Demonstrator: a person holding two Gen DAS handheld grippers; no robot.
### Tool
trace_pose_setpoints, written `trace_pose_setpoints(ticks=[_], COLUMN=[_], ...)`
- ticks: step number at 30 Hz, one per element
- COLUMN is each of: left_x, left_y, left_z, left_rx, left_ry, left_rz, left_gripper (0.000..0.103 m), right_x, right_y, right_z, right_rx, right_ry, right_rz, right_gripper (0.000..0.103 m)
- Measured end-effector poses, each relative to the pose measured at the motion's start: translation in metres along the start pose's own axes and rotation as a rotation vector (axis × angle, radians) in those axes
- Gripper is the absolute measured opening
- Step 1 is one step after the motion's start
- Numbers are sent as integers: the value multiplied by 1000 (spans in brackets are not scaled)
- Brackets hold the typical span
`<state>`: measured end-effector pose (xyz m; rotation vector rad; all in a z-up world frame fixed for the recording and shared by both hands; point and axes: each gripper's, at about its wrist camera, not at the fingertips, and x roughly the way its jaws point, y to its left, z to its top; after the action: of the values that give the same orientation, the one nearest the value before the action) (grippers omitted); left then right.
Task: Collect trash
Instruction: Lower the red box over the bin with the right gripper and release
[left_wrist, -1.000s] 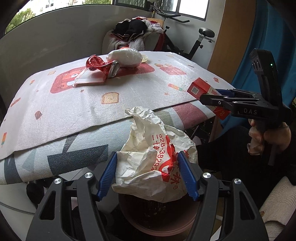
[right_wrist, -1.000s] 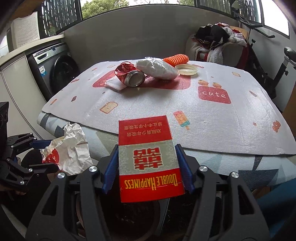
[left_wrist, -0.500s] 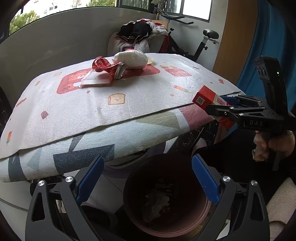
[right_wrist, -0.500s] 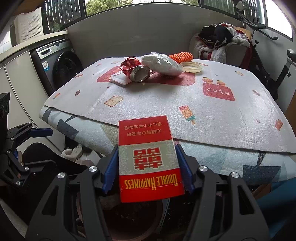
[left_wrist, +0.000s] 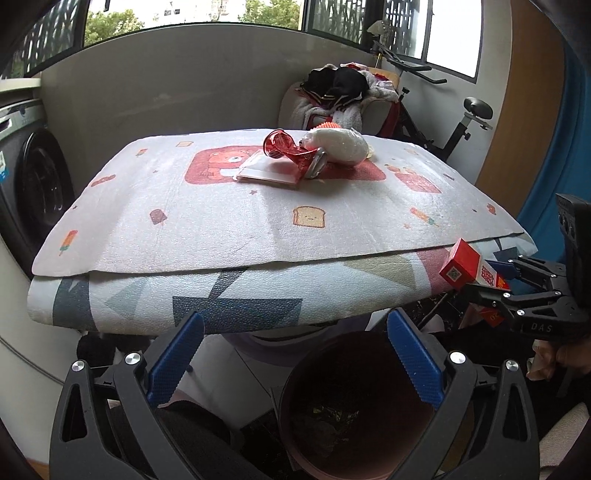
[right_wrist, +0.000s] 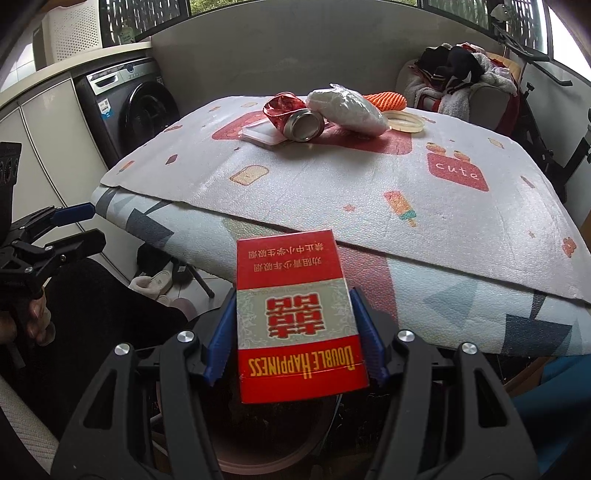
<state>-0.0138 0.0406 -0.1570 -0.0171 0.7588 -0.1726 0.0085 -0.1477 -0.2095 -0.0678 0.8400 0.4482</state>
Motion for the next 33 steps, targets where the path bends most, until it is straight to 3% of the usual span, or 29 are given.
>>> trace_pose_setpoints(ticks=[23, 24, 28, 33], left_x=[6, 6, 6, 6], left_y=[-1, -1, -2, -2], left_z=[-2, -2, -2, -3], left_rx=[5, 6, 6, 3], left_ry=[22, 23, 24, 23], left_rz=[-9, -9, -8, -7], left_gripper=[97, 97, 97, 97], right_x=[27, 28, 26, 25], right_y=[29, 29, 28, 19], right_z=[-14, -14, -13, -12], right_rx=[-107, -106, -96, -56], right_ry=[127, 129, 114, 111], right_rz=[34, 31, 16, -8], right_gripper=[61, 63, 90, 97])
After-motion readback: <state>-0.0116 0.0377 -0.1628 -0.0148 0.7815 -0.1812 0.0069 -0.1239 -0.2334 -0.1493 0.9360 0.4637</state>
